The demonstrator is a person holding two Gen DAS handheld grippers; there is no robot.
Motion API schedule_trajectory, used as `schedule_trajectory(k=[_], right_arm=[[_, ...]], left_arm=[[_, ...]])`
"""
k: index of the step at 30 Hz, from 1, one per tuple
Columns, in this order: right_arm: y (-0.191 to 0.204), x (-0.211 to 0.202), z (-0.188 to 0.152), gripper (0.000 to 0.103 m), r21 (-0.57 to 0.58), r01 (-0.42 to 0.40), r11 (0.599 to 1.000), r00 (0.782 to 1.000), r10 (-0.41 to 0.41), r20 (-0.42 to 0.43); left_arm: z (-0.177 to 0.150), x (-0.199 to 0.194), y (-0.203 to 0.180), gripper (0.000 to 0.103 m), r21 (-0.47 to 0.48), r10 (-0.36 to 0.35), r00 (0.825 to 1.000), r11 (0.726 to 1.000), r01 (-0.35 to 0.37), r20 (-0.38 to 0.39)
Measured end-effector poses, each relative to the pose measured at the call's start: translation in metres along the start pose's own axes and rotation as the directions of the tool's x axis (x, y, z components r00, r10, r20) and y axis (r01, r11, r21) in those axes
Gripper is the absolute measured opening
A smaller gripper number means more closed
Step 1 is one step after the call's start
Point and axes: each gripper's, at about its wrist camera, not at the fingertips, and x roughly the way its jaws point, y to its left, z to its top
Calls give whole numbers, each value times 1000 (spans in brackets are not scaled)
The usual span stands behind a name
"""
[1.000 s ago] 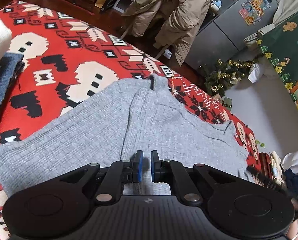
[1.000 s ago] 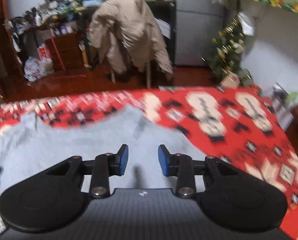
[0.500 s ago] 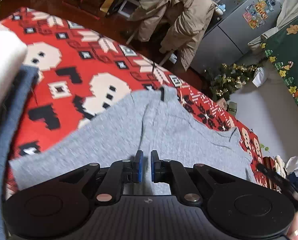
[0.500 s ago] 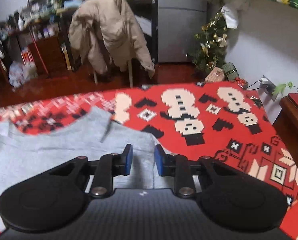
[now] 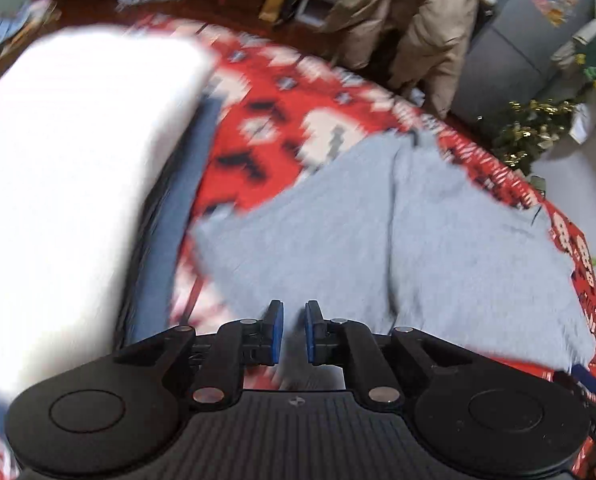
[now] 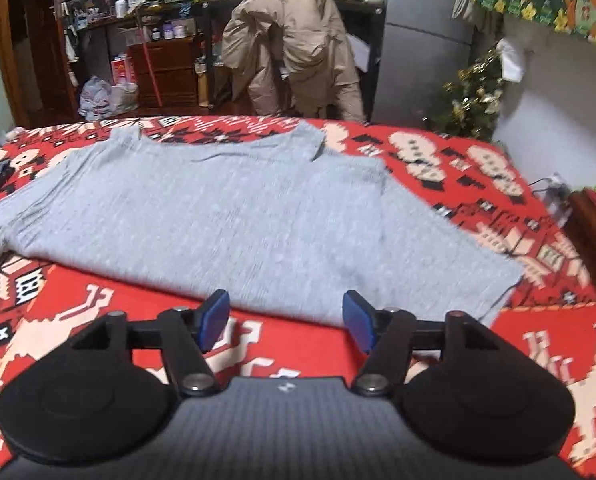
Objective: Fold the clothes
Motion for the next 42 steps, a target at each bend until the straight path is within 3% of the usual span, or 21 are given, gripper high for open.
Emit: schedule_trajectory(k=[4,7,10,12,14,16,17,20,23,24,26,29,34,37,40,42], right_arm=[[0,-2,0,77,-36,-40,999,999,41,36],[-3,-5,2,77,-20,-94,995,994,95,60],[-4,-5,4,77,-18,-115,993,991,116,70],[-5,-6,6,77,-13,-125,992,989,125,78],[-7,-8,8,77,2,-137,991,987,136,87],[-8,-8,10,78,8,-141,990,986,140,94],[-8,-8,11,78,7,-141,990,986,139,94],[-6,-6,11,78,7,-143,990,986,142,89],[-3,-4,10,78,-1,-150,989,985,149,82],[-1,-3,10,78,-7,-151,989,985,151,80],[2,0,9,78,-22,-152,988,986,153,71],[6,4,8,78,-43,-148,988,987,150,58],[5,9,7,78,-40,-136,990,989,138,46],[1,10,7,78,-31,-130,991,990,131,44],[-3,11,7,79,-20,-126,992,991,126,42],[-6,11,7,79,2,-131,991,991,130,43]], left_arm=[[-18,-12,20,21,-133,-44,998,990,50,44],[-15,-13,23,25,-189,-9,994,981,29,108],[-15,-13,13,32,-187,59,986,982,-28,159],[-15,-9,0,32,-126,110,976,988,-87,189],[-16,-2,-16,32,-49,176,959,984,-170,222],[-16,7,-31,34,10,307,915,947,-321,262],[-16,10,-31,36,21,330,902,937,-349,278],[-7,10,-18,32,-73,295,911,955,-286,288],[0,8,-5,3,-170,259,921,961,-216,292],[1,7,-1,2,-204,247,925,960,-193,288],[0,0,-6,2,-182,262,913,960,-213,314],[2,-18,-25,2,-98,297,862,954,-282,410],[11,-12,-22,2,-73,354,846,932,-356,398],[11,4,-13,3,-76,376,862,924,-374,340],[8,14,-23,3,-8,409,847,902,-432,340],[5,19,-22,5,2,411,852,900,-435,325]])
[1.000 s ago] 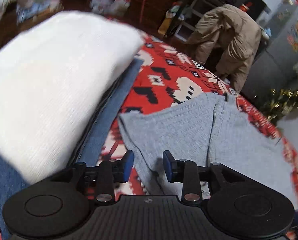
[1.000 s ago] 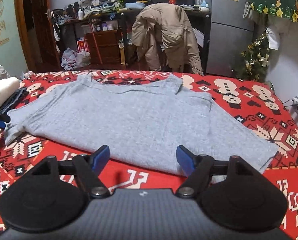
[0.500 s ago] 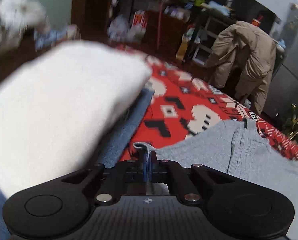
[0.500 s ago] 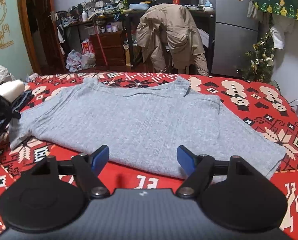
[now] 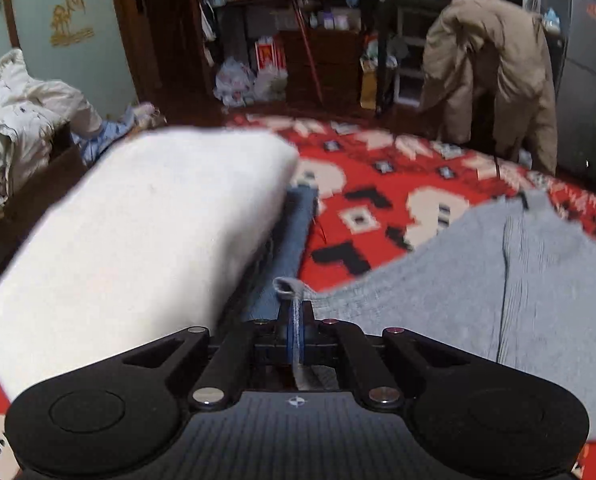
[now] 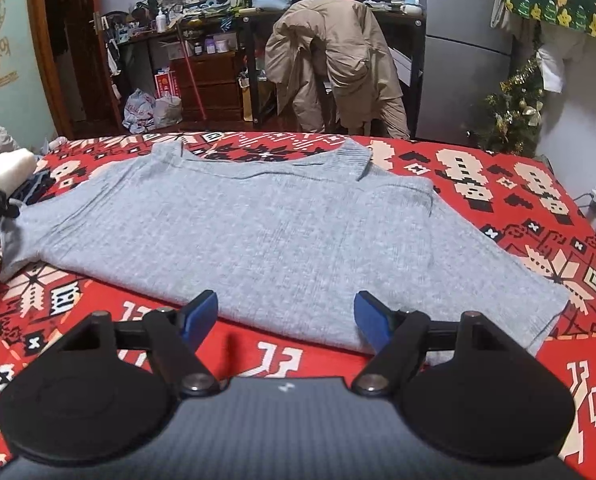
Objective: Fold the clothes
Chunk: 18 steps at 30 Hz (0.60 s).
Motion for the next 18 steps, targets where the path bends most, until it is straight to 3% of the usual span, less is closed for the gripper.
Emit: schedule_trajectory(k=[7,11,14,16,18], right_arm=[[-8,-7,5,79,30,-3,1000,1000,2,16],[-11,-9,7,80,41,2,999,1000,-3,27],[-12,-11,9,81,47,4,999,999,-5,34],[-12,-12,9,82,47,5,999,999,-6,36],[-11,-11,9,82,46,2,999,999,-3,33]], left_arm=[[2,-11,14,14,-107,-75,997,992,71,-28],[5,-34,15,26,-123,-79,997,989,82,22],[9,-54,12,27,-107,-103,991,988,111,80],[10,-58,5,22,-92,-183,980,978,190,76],[8,-54,-5,19,-96,-304,952,947,305,29]])
